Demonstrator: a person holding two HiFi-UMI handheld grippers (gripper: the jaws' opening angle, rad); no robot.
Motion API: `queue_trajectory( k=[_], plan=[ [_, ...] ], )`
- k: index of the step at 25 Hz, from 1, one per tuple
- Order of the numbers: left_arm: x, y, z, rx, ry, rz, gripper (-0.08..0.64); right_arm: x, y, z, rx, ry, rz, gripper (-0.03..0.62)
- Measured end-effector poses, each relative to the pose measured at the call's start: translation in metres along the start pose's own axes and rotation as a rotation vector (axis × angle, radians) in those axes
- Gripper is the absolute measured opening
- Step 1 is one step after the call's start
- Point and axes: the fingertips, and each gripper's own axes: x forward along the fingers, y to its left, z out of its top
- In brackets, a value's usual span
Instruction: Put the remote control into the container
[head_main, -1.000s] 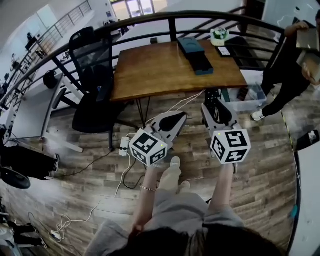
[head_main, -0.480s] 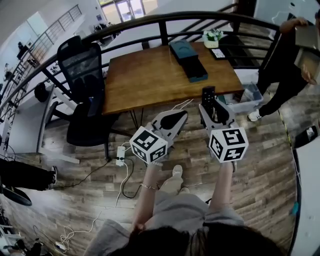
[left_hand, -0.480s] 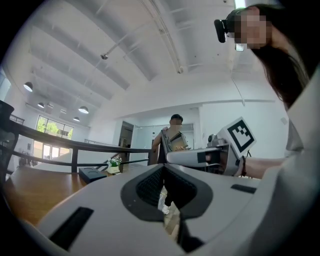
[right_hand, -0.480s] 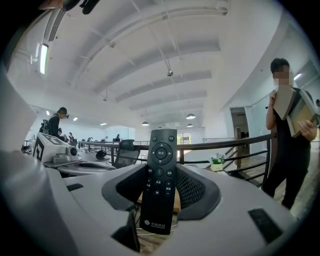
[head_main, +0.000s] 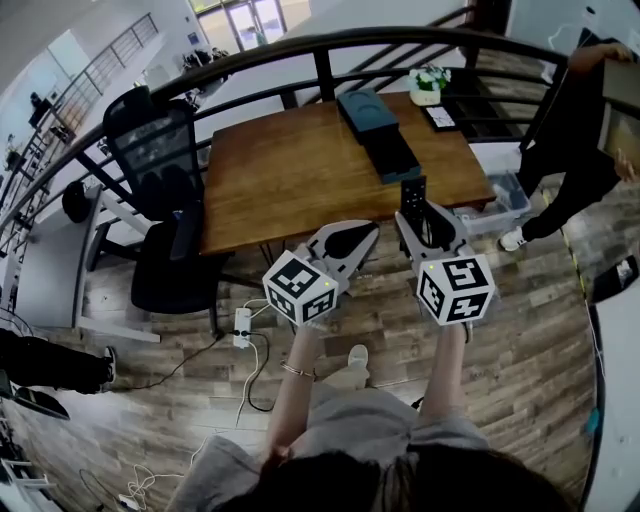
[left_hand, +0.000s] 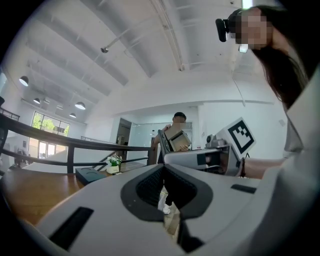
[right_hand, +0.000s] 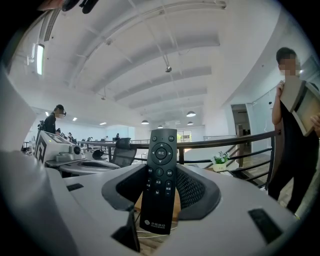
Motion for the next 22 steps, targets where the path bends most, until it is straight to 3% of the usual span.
queue_trajectory(
  k=[15, 22],
  plan=[
    [0.031, 0.048, -0.001, -0.011, -0.011, -0.043, 0.003, 0.044, -0.031, -0.003, 0.004, 0.018, -0.045, 0.196],
    [0.029, 0.061, -0.005, -0.024, -0.006, -0.015, 0.003, 0.056, -0.036, -0.002, 0.014, 0.022, -0.031, 0.196]
  ],
)
